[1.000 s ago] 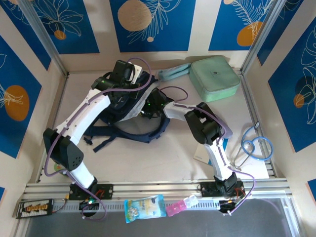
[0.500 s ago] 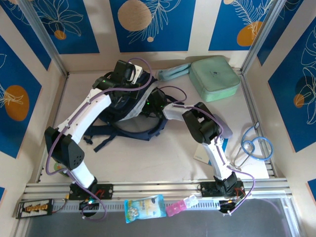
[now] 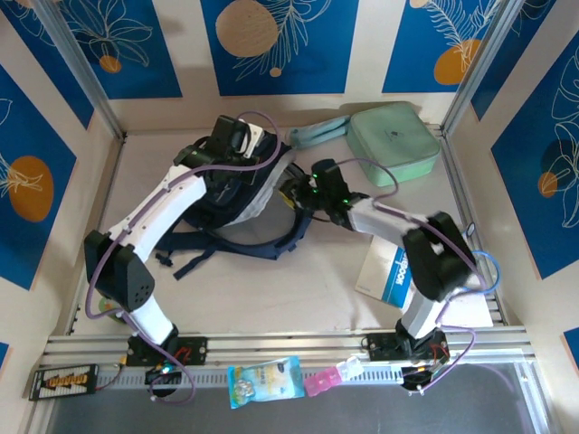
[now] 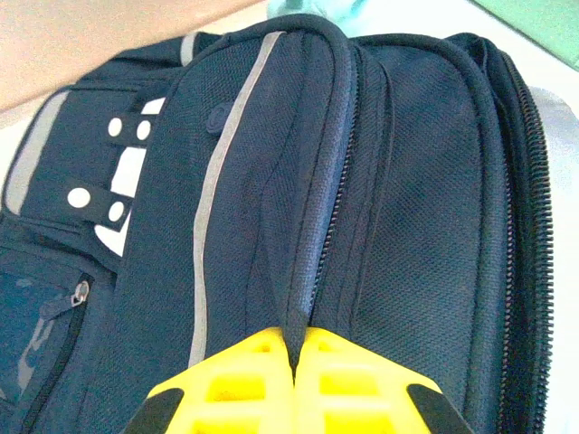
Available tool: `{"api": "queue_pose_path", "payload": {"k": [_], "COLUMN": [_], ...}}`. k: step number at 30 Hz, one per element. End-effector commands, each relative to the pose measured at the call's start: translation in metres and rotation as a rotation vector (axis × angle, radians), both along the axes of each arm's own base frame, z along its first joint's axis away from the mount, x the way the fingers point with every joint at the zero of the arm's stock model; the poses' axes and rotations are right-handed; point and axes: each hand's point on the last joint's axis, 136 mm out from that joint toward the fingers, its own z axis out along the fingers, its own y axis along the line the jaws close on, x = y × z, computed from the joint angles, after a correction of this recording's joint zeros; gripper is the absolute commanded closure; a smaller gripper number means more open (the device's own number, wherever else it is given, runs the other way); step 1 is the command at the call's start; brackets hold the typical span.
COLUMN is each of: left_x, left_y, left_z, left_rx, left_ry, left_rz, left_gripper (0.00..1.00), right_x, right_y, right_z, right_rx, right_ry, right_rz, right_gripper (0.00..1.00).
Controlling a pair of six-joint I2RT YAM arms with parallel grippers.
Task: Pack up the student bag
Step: Close the student bag at the middle-left of the table.
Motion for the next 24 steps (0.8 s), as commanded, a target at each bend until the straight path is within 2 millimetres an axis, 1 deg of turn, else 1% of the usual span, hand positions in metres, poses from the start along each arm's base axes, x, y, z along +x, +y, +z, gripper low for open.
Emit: {"api": "queue_pose_path", "payload": {"k": [1, 3, 6, 8, 10, 13, 15, 17, 18, 19, 21, 24], "left_x": [0.003, -0.008, -0.023, -0.029, -0.033, -0.034, -0.033, -0.032, -0.032, -0.032, -0.034, -0.036], "left_y": [-0.010, -0.015, -0.013, -0.004, 0.008, 0.028, 0.044, 0.056, 0.058, 0.057, 0.046, 0.027], "left_z": [-0.007, -0.032, -0.069, -0.090, -0.104, -0.116, -0.117, -0.116, -0.114, -0.112, -0.105, -0.090], "left_rx": [-0.052, -0.053, -0.011, 0.031, 0.084, 0.139, 0.171, 0.177, 0.165, 0.142, 0.067, -0.057], "left_ry": [-0.006, 0.058, 0.142, 0.184, 0.201, 0.211, 0.207, 0.198, 0.191, 0.190, 0.190, 0.197], "left_rz": [-0.030, -0.064, -0.072, -0.050, -0.016, 0.041, 0.091, 0.129, 0.144, 0.144, 0.115, 0.088], "left_gripper": [1.00, 1.00, 1.00, 1.00, 1.00, 1.00, 1.00, 1.00, 1.00, 0.96, 0.72, 0.45], "right_x": [-0.029, -0.043, -0.061, -0.071, -0.077, -0.082, -0.084, -0.088, -0.090, -0.091, -0.094, -0.098], "right_y": [-0.053, -0.092, -0.138, -0.160, -0.179, -0.199, -0.210, -0.221, -0.225, -0.229, -0.236, -0.241], "right_z": [-0.023, -0.030, -0.038, -0.044, -0.050, -0.056, -0.061, -0.069, -0.074, -0.078, -0.089, -0.103], "right_rx": [-0.180, -0.288, -0.415, -0.458, -0.480, -0.520, -0.550, -0.583, -0.597, -0.608, -0.622, -0.628], "right_ry": [0.063, 0.074, 0.104, 0.135, 0.168, 0.196, 0.217, 0.255, 0.270, 0.285, 0.323, 0.379], "right_rz": [-0.063, -0.123, -0.189, -0.217, -0.242, -0.255, -0.260, -0.274, -0.277, -0.281, -0.287, -0.278], "right_gripper": [0.64, 0.60, 0.50, 0.46, 0.43, 0.41, 0.41, 0.41, 0.41, 0.41, 0.40, 0.40]}}
